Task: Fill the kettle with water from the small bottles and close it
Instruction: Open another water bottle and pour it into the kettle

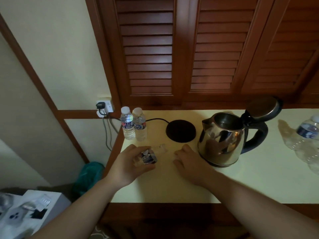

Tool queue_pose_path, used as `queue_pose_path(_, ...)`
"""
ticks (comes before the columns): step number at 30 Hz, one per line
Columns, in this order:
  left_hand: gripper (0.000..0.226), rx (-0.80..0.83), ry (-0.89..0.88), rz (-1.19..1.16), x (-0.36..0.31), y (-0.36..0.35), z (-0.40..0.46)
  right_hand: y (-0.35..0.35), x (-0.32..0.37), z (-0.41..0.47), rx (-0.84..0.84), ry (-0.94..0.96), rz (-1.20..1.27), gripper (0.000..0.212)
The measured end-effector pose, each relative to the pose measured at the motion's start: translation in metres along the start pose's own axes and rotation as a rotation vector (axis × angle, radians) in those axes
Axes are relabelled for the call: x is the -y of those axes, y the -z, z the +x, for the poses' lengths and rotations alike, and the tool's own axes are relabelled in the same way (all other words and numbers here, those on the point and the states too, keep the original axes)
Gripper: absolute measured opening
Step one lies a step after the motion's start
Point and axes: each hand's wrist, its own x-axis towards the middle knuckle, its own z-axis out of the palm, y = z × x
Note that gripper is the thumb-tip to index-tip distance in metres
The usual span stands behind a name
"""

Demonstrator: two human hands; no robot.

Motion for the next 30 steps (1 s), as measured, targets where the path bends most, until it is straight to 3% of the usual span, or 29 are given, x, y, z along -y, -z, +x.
queue_pose_path(4,0.06,-0.001,-0.015,0.015,-0.001,0.003,0.001,0.008,0.012,0.006,-0.277,0.039,0.298,0.036)
queue_pose_path(6,0.06,-0.002,-0.023,0.017,-0.002,0.004,0.003,0.014,0.016,0.01,-0.331,0.053,0.374,0.037)
queue_pose_path(16,0.066,0.092,-0.027,-0.027,0.004,0.007,0.013,0.035,0.014,0.009,-0.153,0.098,0.462,0.033)
queue_pose_path(25,0.066,0.134,-0.053,-0.066,0.002,0.005,0.023,0.037,0.013,0.008,-0.117,0.07,0.479,0.026)
queue_pose_path(30,0.067,0.139,-0.097,-0.014,-0.003,0.001,0.027,0.024,0.011,0.013,-0.069,-0.097,0.492,0.05)
